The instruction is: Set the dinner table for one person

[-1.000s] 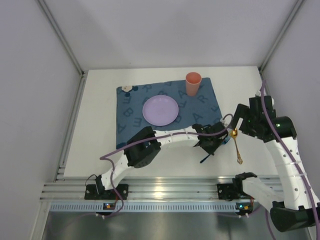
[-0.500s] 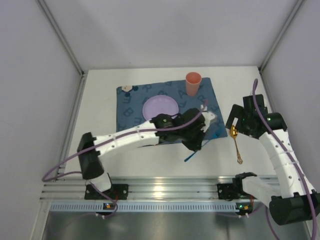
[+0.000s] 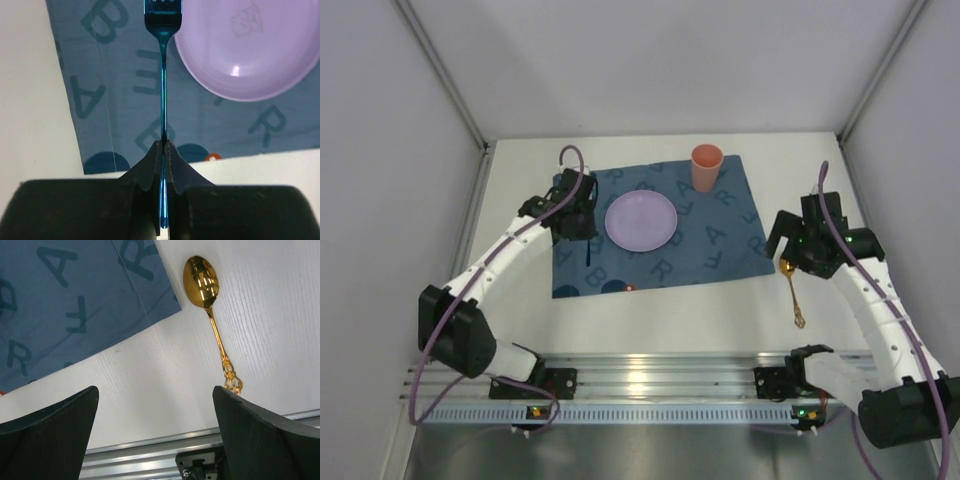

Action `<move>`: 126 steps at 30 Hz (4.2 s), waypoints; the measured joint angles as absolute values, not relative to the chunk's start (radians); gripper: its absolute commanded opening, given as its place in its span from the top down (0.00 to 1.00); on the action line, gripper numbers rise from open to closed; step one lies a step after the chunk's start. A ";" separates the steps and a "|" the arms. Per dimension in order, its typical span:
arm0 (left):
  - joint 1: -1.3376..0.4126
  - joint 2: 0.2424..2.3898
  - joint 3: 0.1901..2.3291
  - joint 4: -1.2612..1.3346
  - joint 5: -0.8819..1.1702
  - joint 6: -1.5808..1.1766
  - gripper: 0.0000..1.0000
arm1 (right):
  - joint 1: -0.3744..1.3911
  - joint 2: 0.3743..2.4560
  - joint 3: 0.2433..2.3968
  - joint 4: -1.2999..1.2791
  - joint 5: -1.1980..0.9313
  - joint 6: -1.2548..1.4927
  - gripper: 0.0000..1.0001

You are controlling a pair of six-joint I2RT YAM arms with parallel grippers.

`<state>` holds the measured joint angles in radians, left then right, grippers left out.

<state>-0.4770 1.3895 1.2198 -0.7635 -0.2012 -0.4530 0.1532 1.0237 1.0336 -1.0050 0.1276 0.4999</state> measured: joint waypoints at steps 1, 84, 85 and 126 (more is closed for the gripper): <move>-0.450 1.417 1.219 -0.751 -0.201 -0.447 1.00 | 0.153 1.022 1.028 -1.003 0.125 0.499 0.03; -0.315 1.383 1.216 -0.743 -0.042 -0.446 0.50 | -0.048 1.565 0.905 -0.737 0.133 0.437 1.00; -0.315 1.383 1.216 -0.746 -0.042 -0.444 0.50 | -0.047 1.558 0.926 -0.756 0.139 0.428 1.00; -0.315 1.140 1.216 -0.963 -0.182 -0.497 0.48 | 0.445 2.074 1.584 -0.702 0.257 0.260 0.47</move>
<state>-0.3149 1.1404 1.2156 -0.9627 -0.1818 -0.4973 0.4450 2.0743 1.5845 -0.7025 0.2565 0.2596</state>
